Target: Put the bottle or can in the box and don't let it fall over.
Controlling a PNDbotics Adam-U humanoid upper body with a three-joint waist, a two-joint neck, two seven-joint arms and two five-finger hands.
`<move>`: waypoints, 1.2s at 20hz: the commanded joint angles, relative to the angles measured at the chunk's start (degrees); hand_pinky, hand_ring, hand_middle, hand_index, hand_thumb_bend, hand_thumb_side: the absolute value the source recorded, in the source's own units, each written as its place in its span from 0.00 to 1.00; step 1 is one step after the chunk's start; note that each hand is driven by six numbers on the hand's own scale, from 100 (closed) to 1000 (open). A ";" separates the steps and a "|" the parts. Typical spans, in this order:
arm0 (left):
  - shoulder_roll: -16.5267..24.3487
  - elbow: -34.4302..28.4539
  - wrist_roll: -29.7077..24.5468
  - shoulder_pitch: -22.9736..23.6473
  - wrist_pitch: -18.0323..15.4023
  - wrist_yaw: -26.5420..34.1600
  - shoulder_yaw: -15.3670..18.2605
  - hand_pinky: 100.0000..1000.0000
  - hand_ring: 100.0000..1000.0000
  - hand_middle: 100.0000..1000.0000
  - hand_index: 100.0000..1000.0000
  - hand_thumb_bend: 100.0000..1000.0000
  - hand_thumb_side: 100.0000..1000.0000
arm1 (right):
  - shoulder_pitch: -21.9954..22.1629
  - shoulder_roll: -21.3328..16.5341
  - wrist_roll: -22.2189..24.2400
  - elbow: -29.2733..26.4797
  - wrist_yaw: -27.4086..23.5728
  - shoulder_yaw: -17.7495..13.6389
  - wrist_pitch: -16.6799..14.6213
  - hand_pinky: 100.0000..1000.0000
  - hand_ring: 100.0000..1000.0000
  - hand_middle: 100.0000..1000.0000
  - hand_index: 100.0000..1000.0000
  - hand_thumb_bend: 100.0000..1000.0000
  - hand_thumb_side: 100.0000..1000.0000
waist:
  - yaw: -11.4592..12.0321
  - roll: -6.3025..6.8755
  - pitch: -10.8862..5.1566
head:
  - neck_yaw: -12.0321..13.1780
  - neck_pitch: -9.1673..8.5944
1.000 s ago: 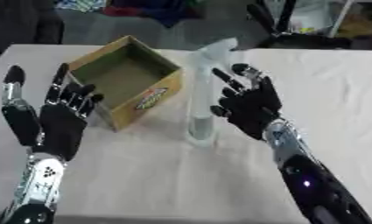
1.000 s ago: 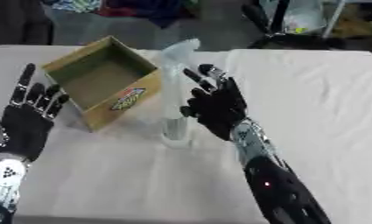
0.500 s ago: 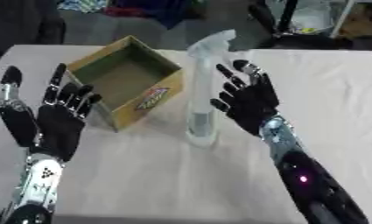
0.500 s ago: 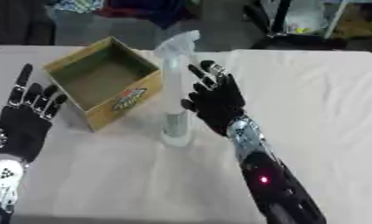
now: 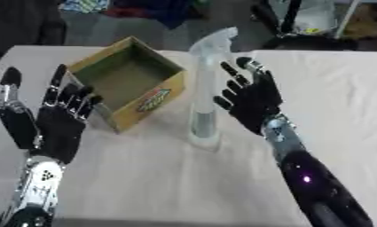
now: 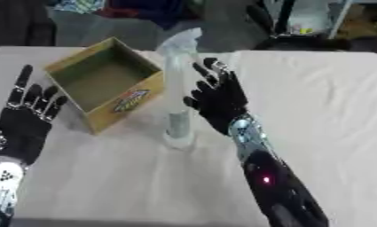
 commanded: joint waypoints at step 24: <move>0.58 -1.10 -0.02 -0.43 0.09 0.20 0.02 0.55 0.55 0.35 1.00 0.30 0.81 | -0.99 0.31 -0.65 -1.98 -1.05 0.07 -0.15 0.21 0.00 0.00 1.00 0.00 0.37 | -0.15 0.26 -1.14 | 0.04 0.31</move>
